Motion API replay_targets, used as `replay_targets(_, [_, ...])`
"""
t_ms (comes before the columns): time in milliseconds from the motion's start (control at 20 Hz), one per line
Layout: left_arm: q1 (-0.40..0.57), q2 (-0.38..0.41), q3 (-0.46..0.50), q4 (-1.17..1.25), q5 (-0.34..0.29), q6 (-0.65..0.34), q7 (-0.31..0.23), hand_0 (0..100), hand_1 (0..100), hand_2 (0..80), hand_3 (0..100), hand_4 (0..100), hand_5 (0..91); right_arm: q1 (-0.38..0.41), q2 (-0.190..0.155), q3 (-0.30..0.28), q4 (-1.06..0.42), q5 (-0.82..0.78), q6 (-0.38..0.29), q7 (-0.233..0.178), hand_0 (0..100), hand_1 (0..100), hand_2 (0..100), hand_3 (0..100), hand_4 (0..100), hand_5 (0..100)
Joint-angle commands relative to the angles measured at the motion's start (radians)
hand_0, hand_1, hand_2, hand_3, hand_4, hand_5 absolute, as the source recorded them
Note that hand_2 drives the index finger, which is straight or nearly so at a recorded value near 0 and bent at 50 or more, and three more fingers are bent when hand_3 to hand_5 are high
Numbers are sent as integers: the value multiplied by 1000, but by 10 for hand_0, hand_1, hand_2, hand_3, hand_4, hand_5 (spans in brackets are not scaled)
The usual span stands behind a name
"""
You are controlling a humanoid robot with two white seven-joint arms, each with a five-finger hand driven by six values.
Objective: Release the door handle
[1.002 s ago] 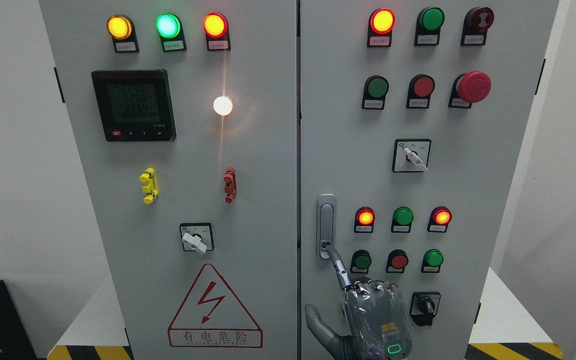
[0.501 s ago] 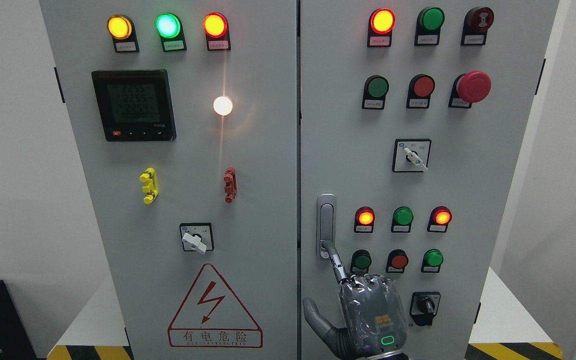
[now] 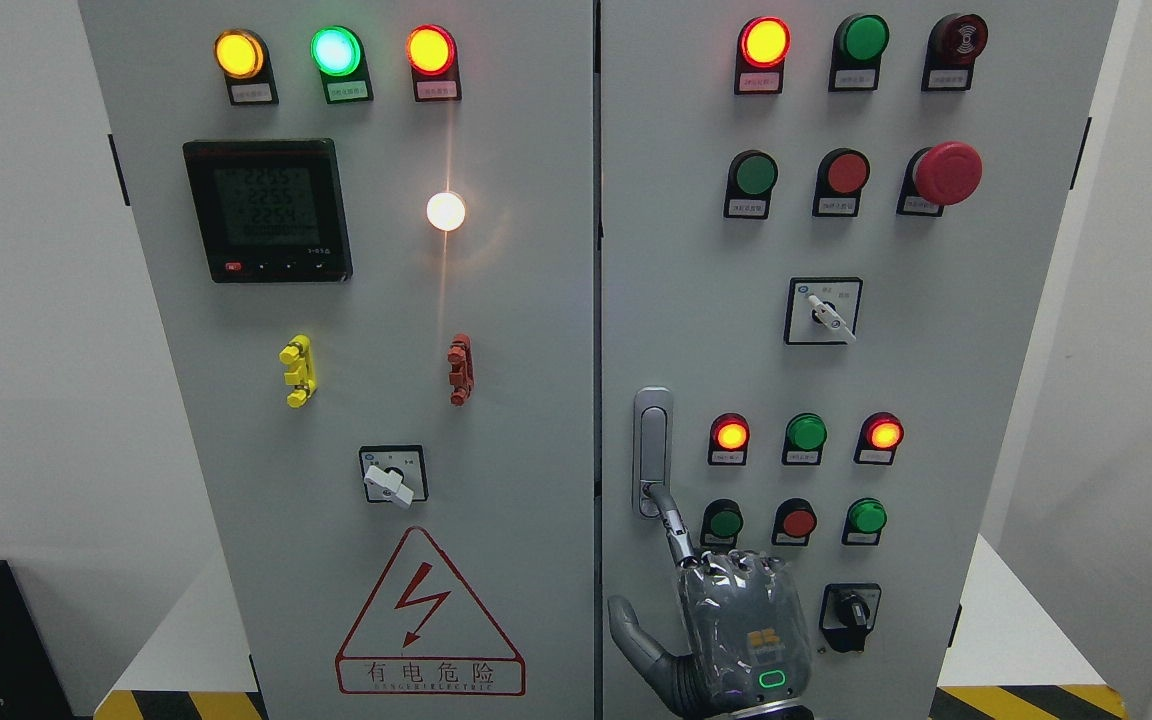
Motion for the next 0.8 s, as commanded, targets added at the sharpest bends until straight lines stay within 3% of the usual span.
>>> replay_targets(0, [-26,0,0,29,0,0,1,120,556,0,0,0,0,-1,1,6,7,-1,6,1,333,252,67,1000,1000,1000])
replay_targets(751, [-26,0,0,29,0,0,1,120,556,0,0,0,0,-1,1,7,10,-1,5,7,338,251,73,1000,1000,1000])
